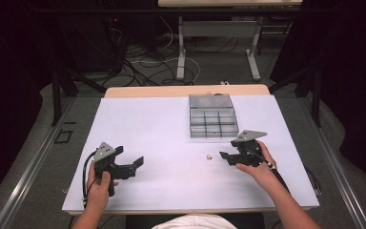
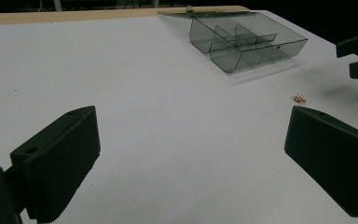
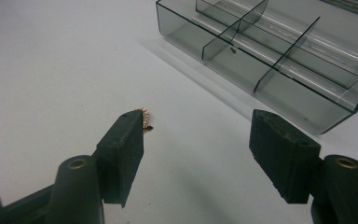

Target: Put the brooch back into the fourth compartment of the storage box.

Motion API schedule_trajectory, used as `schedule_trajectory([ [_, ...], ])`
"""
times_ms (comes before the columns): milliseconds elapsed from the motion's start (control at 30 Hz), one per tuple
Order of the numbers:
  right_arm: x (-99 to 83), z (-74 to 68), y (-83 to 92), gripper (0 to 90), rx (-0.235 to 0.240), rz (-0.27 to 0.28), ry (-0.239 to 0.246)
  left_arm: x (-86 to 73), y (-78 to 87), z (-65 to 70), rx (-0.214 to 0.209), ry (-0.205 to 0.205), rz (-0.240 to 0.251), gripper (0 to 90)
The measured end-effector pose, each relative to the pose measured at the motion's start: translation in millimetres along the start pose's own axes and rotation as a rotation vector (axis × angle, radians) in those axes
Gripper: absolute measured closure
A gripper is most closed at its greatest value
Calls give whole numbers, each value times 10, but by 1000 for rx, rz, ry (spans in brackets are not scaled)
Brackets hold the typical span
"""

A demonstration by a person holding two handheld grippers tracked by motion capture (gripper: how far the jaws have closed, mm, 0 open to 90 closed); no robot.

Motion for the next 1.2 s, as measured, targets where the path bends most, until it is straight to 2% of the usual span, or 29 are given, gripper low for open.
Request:
schedule_trajectory([
  [100, 27, -12, -52, 373, 5, -14, 17, 1, -2, 0, -1, 3, 0, 34],
  [167, 40, -38, -75, 397, 26, -34, 16, 1, -3, -1, -1, 3, -1, 35],
  [267, 73, -63, -125, 440, 47, -33, 28, 3, -11, -1, -3, 4, 1, 37],
  [467, 129, -108, -205, 466, 71, -39, 35, 2, -15, 1, -4, 2, -1, 39],
  [600, 140, -195, -309, 490, 111, -76, 64, 2, -15, 0, -4, 1, -1, 41],
  [800, 114, -233, -398, 510, 127, -100, 64, -1, -5, 2, -6, 3, -3, 42],
  [833, 104, -244, -420, 521, 127, -109, 51, 0, -5, 2, -6, 3, -3, 43],
  [1200, 47, -302, -553, 562, 149, -147, 63, 0, -3, -3, -6, 6, -4, 50],
])
Point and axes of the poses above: each handheld gripper's, and its own axes: y roughly backward along the jaws, x roughly out of its top, z roughly to its right, the point moved 8 cm from there along -y, roughly forward along the jaws, and after that the axes turned 1 degree about z, right-handed, at the moved point
